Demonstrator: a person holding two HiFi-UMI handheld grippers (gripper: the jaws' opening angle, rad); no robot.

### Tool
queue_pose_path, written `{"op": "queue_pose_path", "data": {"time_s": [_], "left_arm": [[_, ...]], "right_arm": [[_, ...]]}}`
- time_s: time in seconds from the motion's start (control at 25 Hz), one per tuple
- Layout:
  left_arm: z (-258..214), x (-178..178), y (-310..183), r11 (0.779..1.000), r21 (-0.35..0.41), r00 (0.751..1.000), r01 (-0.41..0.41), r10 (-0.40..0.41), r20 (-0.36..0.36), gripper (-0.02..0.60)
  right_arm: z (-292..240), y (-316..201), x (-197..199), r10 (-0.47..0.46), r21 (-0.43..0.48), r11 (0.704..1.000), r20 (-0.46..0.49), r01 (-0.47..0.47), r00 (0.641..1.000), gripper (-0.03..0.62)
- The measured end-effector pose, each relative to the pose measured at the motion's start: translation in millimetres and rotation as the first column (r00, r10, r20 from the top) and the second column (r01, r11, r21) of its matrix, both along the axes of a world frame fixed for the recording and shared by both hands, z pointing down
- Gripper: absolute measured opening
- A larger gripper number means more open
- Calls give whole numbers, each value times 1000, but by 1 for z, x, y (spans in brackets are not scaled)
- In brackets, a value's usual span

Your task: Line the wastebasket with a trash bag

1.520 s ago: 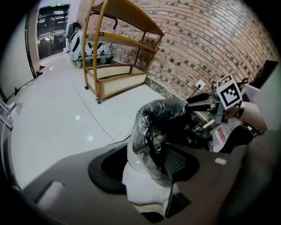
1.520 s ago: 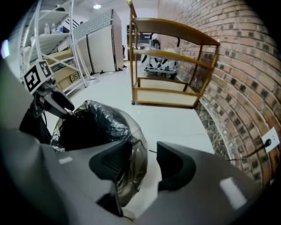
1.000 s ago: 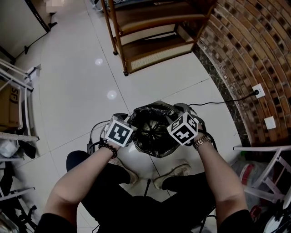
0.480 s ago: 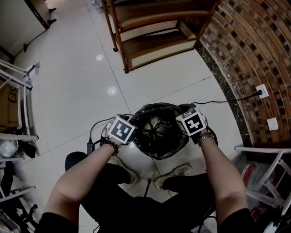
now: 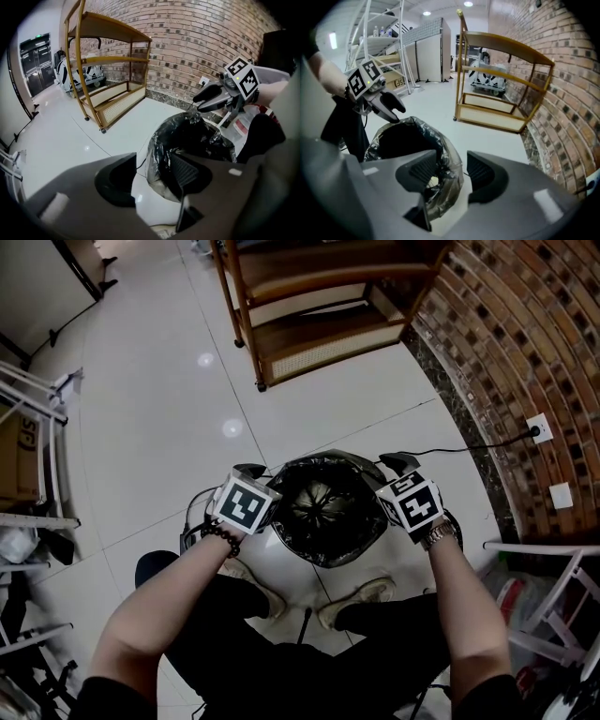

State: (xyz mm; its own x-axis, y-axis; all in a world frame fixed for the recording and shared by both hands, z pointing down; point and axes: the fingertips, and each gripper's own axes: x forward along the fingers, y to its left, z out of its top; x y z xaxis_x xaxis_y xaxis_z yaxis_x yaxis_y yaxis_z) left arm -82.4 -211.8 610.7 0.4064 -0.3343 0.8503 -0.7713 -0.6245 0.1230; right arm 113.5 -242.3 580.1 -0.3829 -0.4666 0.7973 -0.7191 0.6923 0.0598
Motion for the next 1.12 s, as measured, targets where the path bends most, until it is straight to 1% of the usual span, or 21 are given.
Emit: {"op": "queue_pose_path", "data": {"time_s": [0.12,0.24,0.44,0.6,0.68,0.76,1.12], "left_arm": [[-11,2,3,999,43,1000,-16,17,-11,239],[-30,16,8,994,97,996,-42,49,-70,238],[-63,39,21,976,202,987,-79,105,-122,209],[-82,58,36,962,257,977,-91,137,-166,166],[-88,66,44,956,276,973,-100,153,-176,138],[-95,72,52,950,293,969,-112,169,-179,100],[-111,89,87,923,360,962,-139,212,-171,8]], "right_arm": [[-5,14,10,49,8,999,24,-49,999,201],[-17,26,11,87,38,995,68,-90,994,199],[-42,44,-4,112,95,988,133,-125,985,121],[-57,59,-20,111,140,981,158,-133,981,57],[-64,67,-27,110,162,977,164,-136,980,21],[-68,75,-34,108,178,974,168,-138,980,3],[-83,117,-62,88,236,963,177,-129,980,2]]}}
